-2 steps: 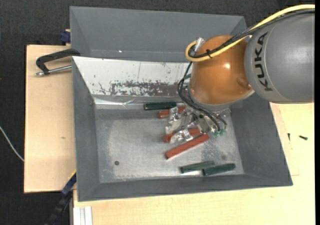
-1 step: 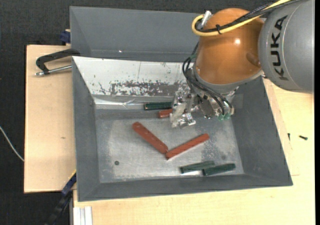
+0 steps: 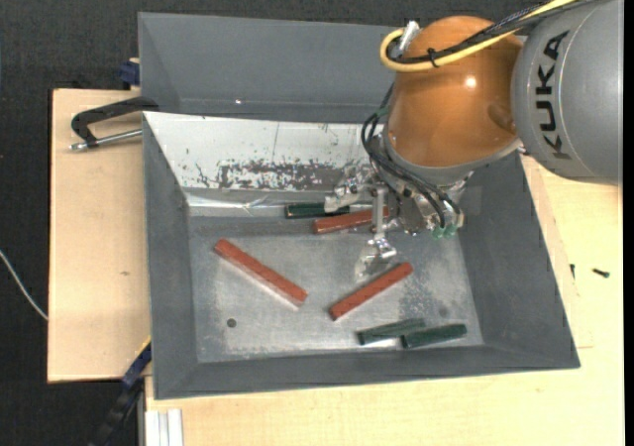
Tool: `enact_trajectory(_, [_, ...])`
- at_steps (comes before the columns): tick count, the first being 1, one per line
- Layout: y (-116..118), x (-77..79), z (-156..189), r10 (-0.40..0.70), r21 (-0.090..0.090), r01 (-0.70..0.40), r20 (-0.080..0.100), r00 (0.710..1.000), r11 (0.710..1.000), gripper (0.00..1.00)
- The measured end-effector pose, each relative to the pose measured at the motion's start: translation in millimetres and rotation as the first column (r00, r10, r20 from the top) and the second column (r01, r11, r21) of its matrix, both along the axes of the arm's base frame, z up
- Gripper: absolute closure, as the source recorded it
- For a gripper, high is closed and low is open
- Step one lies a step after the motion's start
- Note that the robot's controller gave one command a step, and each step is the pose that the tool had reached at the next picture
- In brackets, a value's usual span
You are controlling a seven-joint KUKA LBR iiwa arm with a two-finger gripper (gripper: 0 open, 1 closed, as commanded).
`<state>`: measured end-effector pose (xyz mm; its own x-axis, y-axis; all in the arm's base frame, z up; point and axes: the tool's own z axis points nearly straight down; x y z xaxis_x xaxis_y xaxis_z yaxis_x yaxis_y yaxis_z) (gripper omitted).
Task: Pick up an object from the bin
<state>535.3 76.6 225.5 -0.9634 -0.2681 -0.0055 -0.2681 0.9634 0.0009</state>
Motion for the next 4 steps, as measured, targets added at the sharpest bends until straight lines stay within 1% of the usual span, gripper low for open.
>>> enact_trajectory(1, [0, 0.0, 0, 0.000, 0.000, 0.000, 0.000, 1.000, 1.000, 0.00])
enact_trajectory(2, [6, -10.6, -53, 0.021, 0.000, -0.021, 0.003, 1.000, 1.000, 0.00])
enact_trajectory(3, [13, -21.4, -121, 0.087, -0.001, -0.087, 0.000, 0.996, 0.996, 0.00])
enact_trajectory(4, [45, -14.2, -148, 0.014, -0.001, -0.014, -0.001, 1.000, 1.000, 1.00])
